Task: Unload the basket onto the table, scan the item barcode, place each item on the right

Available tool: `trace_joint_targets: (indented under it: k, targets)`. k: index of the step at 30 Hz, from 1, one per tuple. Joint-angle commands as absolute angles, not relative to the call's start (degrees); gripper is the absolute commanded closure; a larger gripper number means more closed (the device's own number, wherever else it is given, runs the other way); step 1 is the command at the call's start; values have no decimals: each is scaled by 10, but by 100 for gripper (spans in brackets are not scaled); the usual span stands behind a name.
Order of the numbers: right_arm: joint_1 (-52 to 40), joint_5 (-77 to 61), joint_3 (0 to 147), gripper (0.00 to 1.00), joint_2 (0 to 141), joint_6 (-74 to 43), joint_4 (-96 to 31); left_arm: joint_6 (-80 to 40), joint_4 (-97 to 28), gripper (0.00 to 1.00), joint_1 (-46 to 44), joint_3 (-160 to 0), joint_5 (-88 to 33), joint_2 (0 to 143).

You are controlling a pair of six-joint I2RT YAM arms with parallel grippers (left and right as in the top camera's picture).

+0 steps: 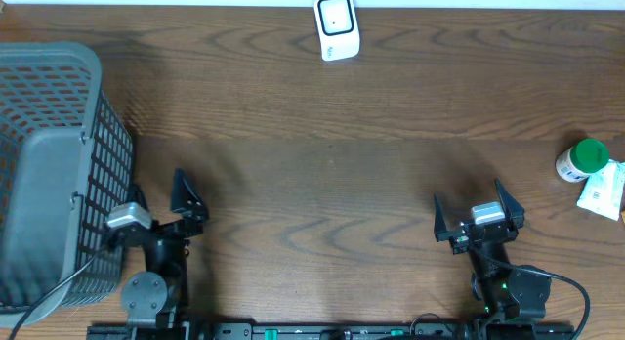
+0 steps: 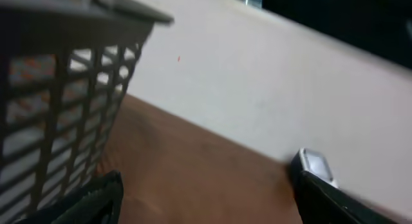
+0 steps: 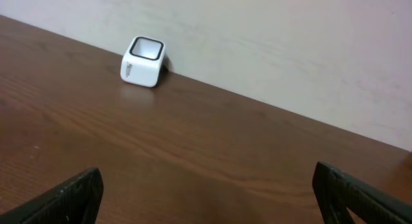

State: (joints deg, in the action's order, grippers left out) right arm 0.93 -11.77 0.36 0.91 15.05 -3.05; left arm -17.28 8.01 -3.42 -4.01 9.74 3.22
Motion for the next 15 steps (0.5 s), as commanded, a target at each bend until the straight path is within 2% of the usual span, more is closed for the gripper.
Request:
trace_joint_targets:
  k: [1, 3, 11, 15]
  targets:
    - [8, -114, 3, 1, 6, 146, -33, -132, 87, 15, -31, -17, 70, 17]
    - [8, -114, 3, 1, 6, 147, -33, -121, 90, 15, -31, -1, 57, 9]
    - [8, -115, 3, 1, 6, 146, -33, -105, -42, 15, -20, -2, 50, 1]
    - [8, -114, 3, 1, 6, 147, -33, -88, -41, 15, -20, -2, 39, 1]
